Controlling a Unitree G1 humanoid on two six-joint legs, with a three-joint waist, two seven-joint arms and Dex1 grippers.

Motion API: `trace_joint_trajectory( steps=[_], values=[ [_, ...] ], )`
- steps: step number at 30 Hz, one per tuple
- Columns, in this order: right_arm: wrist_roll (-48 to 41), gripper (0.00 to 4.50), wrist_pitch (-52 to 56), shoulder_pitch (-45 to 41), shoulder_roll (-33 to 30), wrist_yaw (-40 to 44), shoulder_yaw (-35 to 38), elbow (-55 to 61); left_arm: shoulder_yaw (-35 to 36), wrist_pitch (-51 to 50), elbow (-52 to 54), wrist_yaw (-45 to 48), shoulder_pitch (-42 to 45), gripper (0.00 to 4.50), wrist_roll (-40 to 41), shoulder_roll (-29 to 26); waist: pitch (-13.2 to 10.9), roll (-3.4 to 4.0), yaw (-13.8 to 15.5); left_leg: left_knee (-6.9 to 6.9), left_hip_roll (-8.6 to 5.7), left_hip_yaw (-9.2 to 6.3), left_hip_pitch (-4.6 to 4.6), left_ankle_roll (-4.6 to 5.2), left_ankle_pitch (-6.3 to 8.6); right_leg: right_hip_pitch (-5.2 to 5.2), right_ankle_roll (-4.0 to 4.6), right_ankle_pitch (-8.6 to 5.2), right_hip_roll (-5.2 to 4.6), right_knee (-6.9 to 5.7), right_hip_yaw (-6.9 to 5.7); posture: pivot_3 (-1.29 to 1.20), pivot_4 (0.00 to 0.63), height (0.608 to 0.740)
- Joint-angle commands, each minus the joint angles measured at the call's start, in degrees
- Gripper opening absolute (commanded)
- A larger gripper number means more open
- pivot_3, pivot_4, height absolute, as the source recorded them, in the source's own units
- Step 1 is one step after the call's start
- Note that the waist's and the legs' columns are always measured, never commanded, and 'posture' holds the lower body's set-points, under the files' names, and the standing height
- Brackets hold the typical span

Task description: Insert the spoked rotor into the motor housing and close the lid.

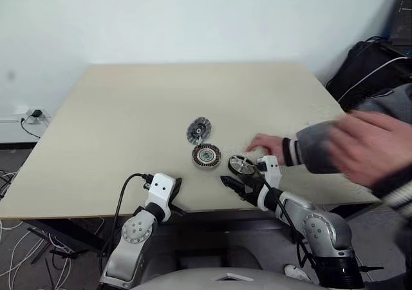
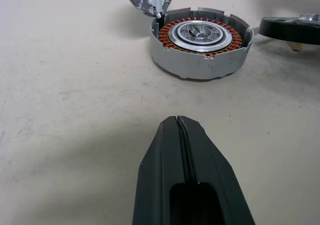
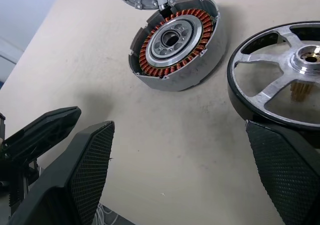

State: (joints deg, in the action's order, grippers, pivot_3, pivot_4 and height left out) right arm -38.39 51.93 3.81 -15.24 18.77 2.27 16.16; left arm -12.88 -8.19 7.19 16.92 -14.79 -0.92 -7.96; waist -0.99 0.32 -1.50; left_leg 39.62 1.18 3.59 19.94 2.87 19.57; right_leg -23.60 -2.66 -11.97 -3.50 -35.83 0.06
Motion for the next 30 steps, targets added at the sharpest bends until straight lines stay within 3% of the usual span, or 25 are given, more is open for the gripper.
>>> trace_joint_trajectory(
  steps=[1,12,18,22,25,30],
  values=[
    [-0.2,4.46,-0.2,-0.2,0.0,0.5,0.3,1.3,0.1,1.0,1.4,0.3,0.9,0.00,0.9,0.2,0.0,0.00,0.1,0.00,0.00,0.00,0.00,0.00,0.00,0.00,0.00,0.00,0.00,0.00,0.00,0.00,0.000,0.740],
    [-9.5,4.46,1.4,0.6,-1.1,6.4,3.0,9.2,0.0,1.5,0.4,0.5,1.4,0.00,1.0,0.6,0.0,-0.05,0.2,0.00,0.01,-0.01,-0.01,0.00,0.00,0.01,-0.01,0.00,0.00,0.00,-0.01,0.00,0.000,0.740],
    [-8.9,4.46,-2.3,-3.2,4.1,-1.3,7.5,6.8,0.0,1.5,0.2,0.8,1.8,0.00,0.8,0.8,0.0,-0.11,0.2,0.03,0.01,0.00,0.00,0.00,0.00,0.01,-0.18,-0.09,0.00,0.00,-0.01,0.00,0.000,0.740],
    [-2.6,4.46,-4.3,-5.9,4.7,-5.5,4.2,5.7,0.0,1.4,0.3,0.8,1.8,0.00,0.8,0.8,0.0,-0.09,0.2,0.03,0.00,0.00,0.02,0.00,0.00,-0.01,-0.02,0.00,0.00,0.00,-0.01,0.00,0.000,0.740],
    [3.6,3.86,-7.2,-7.8,4.3,-6.0,-1.1,4.7,0.0,1.4,0.3,0.6,1.8,0.00,0.7,0.8,0.0,-0.08,0.2,0.03,-0.04,0.00,0.04,0.00,0.00,-0.03,0.00,0.01,0.00,0.00,-0.01,0.00,0.000,0.740],
    [18.7,2.25,-13.9,-12.0,2.3,-7.7,-12.6,-1.4,0.1,1.5,0.4,0.4,1.6,0.00,0.6,0.9,0.1,-0.10,-0.1,0.04,-0.12,0.03,-0.02,-0.01,-0.01,0.02,0.00,0.01,0.01,-0.02,0.00,0.00,0.000,0.740]
  ],
)
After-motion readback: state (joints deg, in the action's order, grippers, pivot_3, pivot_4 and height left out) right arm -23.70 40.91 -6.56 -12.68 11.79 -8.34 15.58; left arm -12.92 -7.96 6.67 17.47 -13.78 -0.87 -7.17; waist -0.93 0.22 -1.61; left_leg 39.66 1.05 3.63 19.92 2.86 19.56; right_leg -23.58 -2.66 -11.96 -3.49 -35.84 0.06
